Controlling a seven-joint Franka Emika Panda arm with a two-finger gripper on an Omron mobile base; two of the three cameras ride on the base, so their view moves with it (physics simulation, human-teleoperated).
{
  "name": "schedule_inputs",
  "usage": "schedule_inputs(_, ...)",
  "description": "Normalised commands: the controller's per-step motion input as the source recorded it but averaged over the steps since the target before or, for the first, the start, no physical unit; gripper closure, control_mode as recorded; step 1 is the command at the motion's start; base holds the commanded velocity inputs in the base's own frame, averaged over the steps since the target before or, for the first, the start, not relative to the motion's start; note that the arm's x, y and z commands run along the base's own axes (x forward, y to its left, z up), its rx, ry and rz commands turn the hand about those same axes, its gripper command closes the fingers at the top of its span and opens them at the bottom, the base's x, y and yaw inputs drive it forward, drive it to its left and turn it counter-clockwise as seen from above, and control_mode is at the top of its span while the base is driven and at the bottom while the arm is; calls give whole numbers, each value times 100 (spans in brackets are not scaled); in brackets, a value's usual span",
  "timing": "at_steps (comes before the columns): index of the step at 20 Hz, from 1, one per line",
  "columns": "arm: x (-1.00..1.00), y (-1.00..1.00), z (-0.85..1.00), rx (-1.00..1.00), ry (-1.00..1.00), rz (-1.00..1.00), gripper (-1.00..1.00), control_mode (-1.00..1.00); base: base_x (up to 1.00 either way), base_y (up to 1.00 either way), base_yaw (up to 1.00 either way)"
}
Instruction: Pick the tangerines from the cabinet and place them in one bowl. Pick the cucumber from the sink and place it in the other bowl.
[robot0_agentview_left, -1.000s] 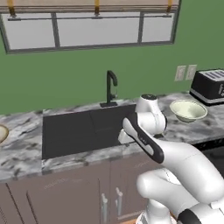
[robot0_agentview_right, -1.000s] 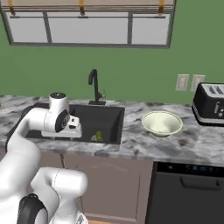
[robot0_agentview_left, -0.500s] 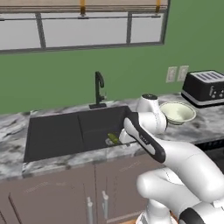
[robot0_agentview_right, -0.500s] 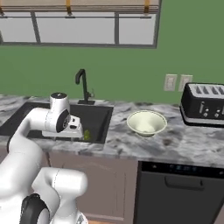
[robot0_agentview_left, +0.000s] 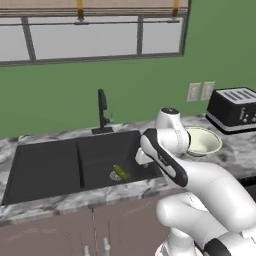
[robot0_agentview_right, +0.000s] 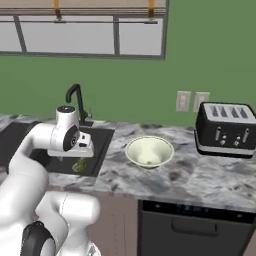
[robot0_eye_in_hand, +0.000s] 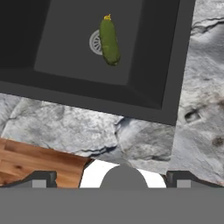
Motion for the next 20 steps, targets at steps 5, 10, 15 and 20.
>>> schedule_inputs(5, 0, 0, 0, 0, 0, 0, -100, 100, 12, -15, 0)
schedule_inputs(10, 0, 0, 0, 0, 0, 0, -100, 100, 3, 24, 5)
schedule_inputs(15, 0, 0, 0, 0, 0, 0, -100, 100, 30, 43, 11)
schedule_inputs(20, 0, 0, 0, 0, 0, 0, -100, 100, 93, 8, 1)
